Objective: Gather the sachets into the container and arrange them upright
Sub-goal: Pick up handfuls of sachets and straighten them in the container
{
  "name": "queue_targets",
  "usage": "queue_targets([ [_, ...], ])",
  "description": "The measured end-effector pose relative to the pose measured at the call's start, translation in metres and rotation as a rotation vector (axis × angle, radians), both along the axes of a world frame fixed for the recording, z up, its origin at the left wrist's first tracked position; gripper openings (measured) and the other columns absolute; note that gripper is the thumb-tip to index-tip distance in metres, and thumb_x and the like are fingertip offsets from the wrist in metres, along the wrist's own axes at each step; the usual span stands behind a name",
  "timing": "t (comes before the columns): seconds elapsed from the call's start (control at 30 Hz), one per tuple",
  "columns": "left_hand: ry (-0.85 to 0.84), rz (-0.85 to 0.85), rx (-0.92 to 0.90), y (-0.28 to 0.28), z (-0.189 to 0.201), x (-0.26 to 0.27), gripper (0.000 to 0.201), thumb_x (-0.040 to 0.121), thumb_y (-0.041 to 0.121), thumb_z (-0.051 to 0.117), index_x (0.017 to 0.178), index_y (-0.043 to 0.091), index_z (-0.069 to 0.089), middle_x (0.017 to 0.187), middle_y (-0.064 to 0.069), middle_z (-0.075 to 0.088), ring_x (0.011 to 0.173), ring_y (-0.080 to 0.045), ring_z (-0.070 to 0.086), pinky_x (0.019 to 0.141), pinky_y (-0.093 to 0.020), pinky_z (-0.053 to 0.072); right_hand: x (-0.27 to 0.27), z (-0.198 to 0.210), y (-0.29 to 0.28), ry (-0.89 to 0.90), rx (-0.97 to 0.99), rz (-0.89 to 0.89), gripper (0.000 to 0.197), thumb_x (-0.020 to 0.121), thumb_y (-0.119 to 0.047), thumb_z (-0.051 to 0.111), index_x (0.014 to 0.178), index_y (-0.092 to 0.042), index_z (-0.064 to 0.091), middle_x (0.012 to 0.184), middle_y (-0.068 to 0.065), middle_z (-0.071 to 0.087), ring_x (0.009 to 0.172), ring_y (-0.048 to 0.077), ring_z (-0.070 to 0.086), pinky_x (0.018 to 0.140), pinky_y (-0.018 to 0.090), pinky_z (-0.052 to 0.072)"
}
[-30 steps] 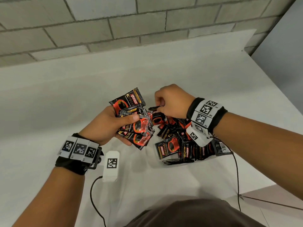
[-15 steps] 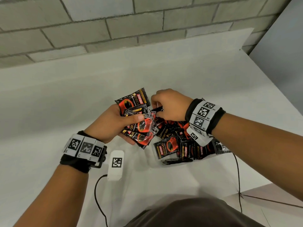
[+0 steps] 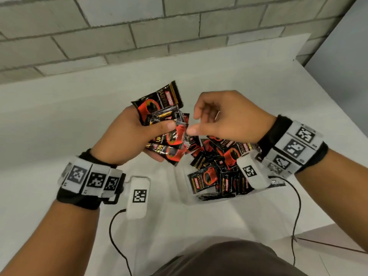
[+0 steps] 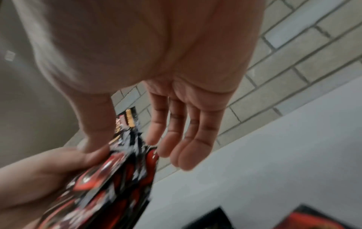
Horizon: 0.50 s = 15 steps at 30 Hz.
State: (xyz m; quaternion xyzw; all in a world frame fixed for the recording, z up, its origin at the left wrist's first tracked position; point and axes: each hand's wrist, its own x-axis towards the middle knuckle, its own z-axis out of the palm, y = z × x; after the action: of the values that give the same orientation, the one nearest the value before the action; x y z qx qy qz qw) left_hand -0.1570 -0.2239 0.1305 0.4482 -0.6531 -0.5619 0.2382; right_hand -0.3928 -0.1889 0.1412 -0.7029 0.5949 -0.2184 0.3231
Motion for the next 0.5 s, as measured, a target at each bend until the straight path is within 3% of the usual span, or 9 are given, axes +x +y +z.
queue_targets([
  [0.07,0.069,0.037,0.027,0.002,-0.003,-0.011,0.032,0.088,0.022,0.074,0.119,0.016,0.065,0.101,-0.003,0.079,0.080,-0.030,0.078,0.053,-0.046,0.062,0.011,-0.006,0.006,-0.055,0.042,-0.025,0.048,0.068,-0.057,0.085,0.092,-0.024,0.062,0.080,-0.002,0.070,0.067,0.015,0.068,0.068,0.036,0.060],
  [0.2,0.104,0.031,0.050,0.004,-0.015,-0.023,0.040,0.084,0.028,0.075,0.121,0.019,0.064,0.104,0.001,0.078,0.088,-0.027,0.078,0.057,-0.043,0.063,0.011,-0.028,0.006,-0.244,0.078,-0.152,0.036,0.078,-0.028,0.086,0.095,-0.010,0.060,0.080,0.013,0.071,0.058,0.024,0.072,0.063,0.051,0.061],
  [0.37,0.094,-0.017,0.123,-0.001,-0.021,-0.016,0.052,0.083,0.007,0.080,0.130,0.015,0.059,0.113,-0.004,0.077,0.098,-0.026,0.077,0.062,-0.039,0.063,0.000,-0.033,0.008,-0.352,0.150,-0.183,0.022,0.088,-0.011,0.076,0.085,-0.008,0.054,0.080,0.016,0.074,0.067,0.028,0.076,0.071,0.059,0.060],
  [0.43,0.058,-0.029,0.104,-0.004,-0.019,-0.015,0.053,0.081,0.004,0.081,0.129,0.014,0.060,0.112,-0.004,0.077,0.096,-0.025,0.077,0.061,-0.039,0.063,-0.002,-0.033,0.009,-0.323,0.158,-0.135,0.019,0.090,-0.009,0.074,0.087,-0.008,0.055,0.084,0.014,0.075,0.070,0.025,0.077,0.073,0.056,0.061],
  [0.5,0.013,-0.063,0.063,-0.007,-0.015,-0.015,0.054,0.079,0.001,0.082,0.127,0.015,0.060,0.110,-0.003,0.077,0.094,-0.023,0.078,0.061,-0.041,0.064,-0.001,-0.033,0.010,-0.306,0.149,-0.081,0.012,0.093,-0.005,0.068,0.100,-0.008,0.059,0.097,0.010,0.074,0.072,0.022,0.076,0.071,0.045,0.063],
])
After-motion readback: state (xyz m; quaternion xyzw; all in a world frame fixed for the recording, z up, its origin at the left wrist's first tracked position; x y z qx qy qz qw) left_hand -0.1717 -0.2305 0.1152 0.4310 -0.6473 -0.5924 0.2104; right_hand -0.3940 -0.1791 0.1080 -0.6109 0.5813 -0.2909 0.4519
